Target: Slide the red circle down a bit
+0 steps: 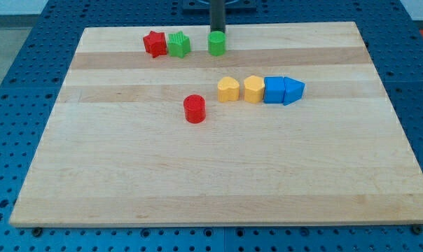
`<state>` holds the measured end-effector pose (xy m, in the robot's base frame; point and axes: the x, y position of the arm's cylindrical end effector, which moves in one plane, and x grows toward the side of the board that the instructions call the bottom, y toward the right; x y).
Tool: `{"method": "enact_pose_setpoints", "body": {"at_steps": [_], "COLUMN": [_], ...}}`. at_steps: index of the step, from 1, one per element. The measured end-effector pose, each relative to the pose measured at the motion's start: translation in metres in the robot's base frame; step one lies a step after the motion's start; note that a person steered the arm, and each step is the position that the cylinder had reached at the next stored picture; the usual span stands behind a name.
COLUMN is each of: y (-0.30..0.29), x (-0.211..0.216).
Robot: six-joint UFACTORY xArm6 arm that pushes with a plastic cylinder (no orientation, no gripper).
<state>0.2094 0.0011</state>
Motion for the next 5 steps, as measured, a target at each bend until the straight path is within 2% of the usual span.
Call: {"method": "enact_pose_setpoints", "body": {"at_steps": [2,3,5], "y": [0.002,0.011,0.058], "x": [0.031,0.032,0.053]}}
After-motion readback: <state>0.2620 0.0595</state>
